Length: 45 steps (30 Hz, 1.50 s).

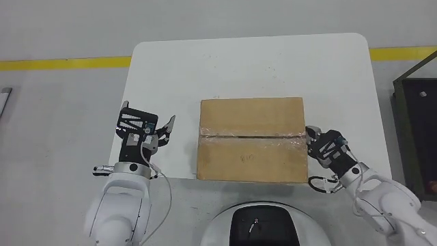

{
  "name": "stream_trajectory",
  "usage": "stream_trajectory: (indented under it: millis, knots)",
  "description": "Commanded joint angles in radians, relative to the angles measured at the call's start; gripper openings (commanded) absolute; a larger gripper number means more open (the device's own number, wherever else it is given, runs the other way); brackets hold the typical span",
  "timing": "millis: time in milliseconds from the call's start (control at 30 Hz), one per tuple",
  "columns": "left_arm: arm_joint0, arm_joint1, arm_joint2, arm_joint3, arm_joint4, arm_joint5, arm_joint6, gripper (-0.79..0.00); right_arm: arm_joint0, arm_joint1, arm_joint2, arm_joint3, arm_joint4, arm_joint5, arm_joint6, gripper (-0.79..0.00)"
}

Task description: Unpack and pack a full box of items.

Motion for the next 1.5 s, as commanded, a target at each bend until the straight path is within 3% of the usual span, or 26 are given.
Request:
stream_trajectory:
  millis: [0, 233, 467, 633, 767, 933, 1333, 1467]
  knots:
    - [0.0, 0.0, 0.0, 0.0, 0.0, 0.0, 0.0, 0.0, 0.014, -0.002, -0.018, 0.007, 0.006, -0.011, 0.005, -0.785]
    - [0.0, 0.0, 0.0, 0.0, 0.0, 0.0, 0.0, 0.0, 0.038, -0.007, -0.048, 0.004, -0.033, -0.02, 0.008, -0.785]
    - [-0.015, -0.002, 0.026, -0.033, -0.005, -0.016, 0.029, 0.0, -0.047, -0.001, 0.082, -0.071, 0.006, 0.014, -0.023, -0.785]
    - [-0.093, -0.004, 0.136, -0.033, 0.008, -0.107, 0.04, 0.0, -0.117, 0.004, 0.2, -0.122, 0.032, 0.016, -0.047, -0.785]
    - [-0.148, -0.013, 0.27, -0.033, -0.007, -0.164, 0.026, 0.0, -0.161, 0.005, 0.276, -0.138, 0.049, 0.02, -0.07, -0.785]
    - [-0.167, -0.025, 0.394, -0.033, -0.052, -0.183, -0.034, 0.0, -0.192, 0.003, 0.329, -0.126, 0.077, 0.011, -0.09, -0.785]
    - [-0.167, -0.025, 0.394, -0.033, -0.052, -0.183, -0.034, 0.0, -0.226, -0.005, 0.351, -0.107, 0.074, 0.019, -0.138, -0.785]
    - [-0.143, -0.025, 0.403, -0.031, -0.082, -0.2, 0.013, 0.0, -0.227, -0.007, 0.355, -0.104, 0.068, 0.017, -0.143, -0.785]
